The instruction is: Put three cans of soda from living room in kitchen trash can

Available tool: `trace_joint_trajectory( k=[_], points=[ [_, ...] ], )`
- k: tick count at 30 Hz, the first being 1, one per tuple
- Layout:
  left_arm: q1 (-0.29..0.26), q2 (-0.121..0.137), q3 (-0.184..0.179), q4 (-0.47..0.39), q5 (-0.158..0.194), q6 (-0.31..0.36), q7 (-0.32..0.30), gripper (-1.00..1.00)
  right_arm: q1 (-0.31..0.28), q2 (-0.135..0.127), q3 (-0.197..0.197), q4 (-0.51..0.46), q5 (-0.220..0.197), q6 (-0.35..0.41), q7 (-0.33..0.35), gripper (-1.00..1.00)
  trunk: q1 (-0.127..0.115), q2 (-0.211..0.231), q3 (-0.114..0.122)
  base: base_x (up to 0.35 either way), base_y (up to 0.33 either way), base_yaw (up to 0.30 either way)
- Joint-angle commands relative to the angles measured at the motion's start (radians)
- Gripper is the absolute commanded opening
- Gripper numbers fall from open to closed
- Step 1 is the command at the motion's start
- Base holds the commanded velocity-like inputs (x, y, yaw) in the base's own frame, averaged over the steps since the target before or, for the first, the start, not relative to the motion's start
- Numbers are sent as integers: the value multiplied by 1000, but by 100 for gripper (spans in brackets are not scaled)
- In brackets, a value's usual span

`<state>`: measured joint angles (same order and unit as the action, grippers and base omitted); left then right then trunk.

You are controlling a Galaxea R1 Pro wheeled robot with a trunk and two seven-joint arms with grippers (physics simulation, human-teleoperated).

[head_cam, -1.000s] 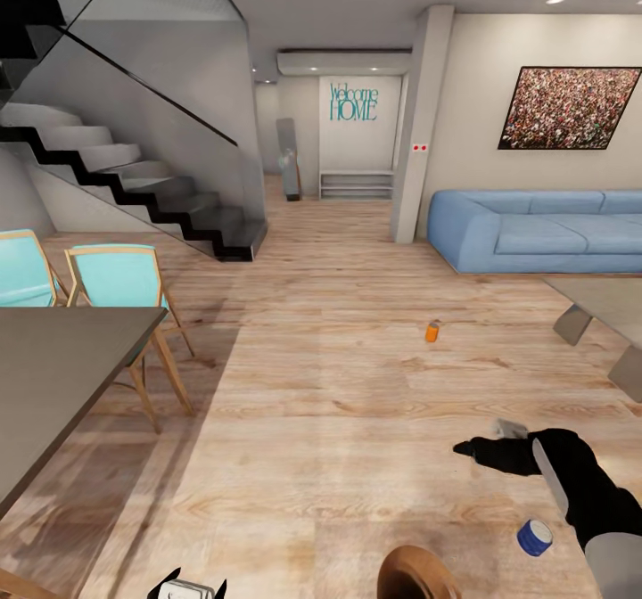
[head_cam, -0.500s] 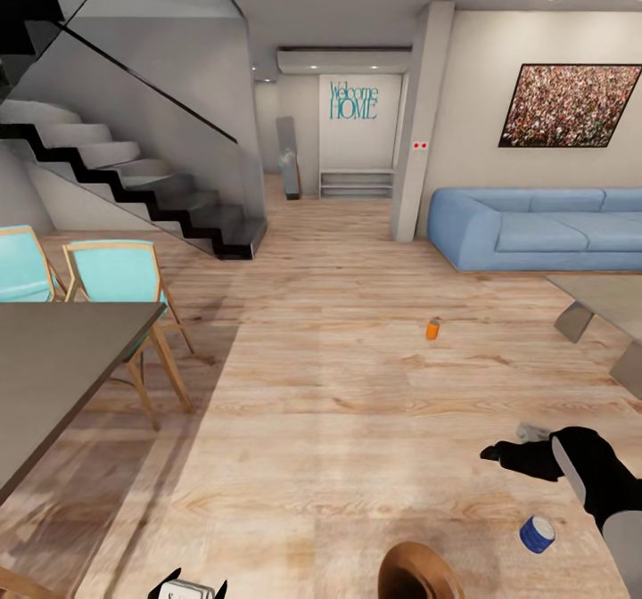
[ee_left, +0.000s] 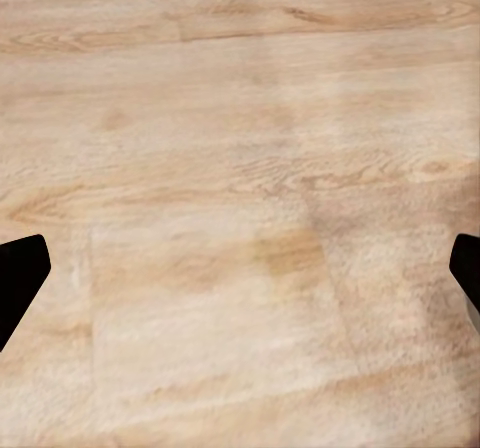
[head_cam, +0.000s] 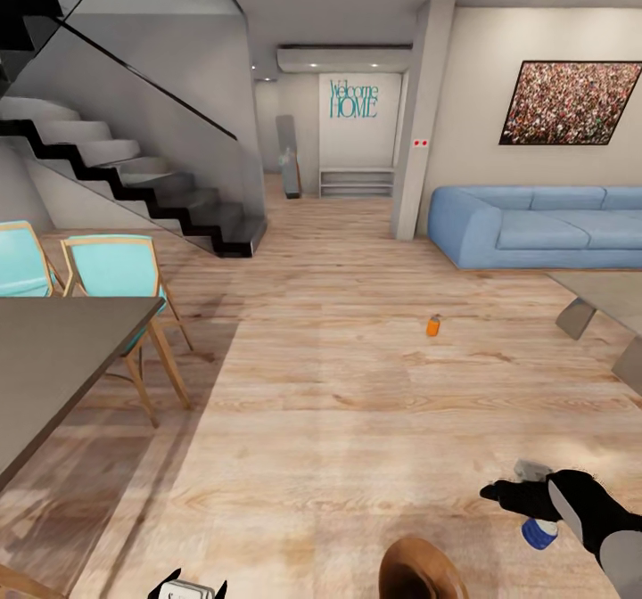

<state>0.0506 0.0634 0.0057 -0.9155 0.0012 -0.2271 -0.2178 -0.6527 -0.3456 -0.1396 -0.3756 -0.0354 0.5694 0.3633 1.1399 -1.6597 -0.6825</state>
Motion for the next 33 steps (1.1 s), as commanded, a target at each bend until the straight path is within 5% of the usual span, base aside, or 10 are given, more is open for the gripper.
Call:
trace_joint_trajectory(
  k=[1, 14, 21, 33],
  points=[
    [0, 0, 0, 0, 0, 0, 0, 100, 0, 1, 8, 6, 0, -5, 0, 100, 4, -7, -3, 0, 0, 0],
    [0, -1, 0, 0, -1, 0, 0, 100, 0, 27, 45, 41, 0, -44, -2, 100, 54, -98, -44, 0, 0, 0],
    [0, -1, 0, 1, -3, 0, 0, 100, 1, 48, 96, 80, 0, -96, -4, 100, 81, -147, -66, 0, 0, 0],
    [0, -1, 0, 1, -3, 0, 0, 100, 1, 65, 115, 97, 0, -115, -7, 100, 127, -231, -103, 0, 0, 0]
  ],
)
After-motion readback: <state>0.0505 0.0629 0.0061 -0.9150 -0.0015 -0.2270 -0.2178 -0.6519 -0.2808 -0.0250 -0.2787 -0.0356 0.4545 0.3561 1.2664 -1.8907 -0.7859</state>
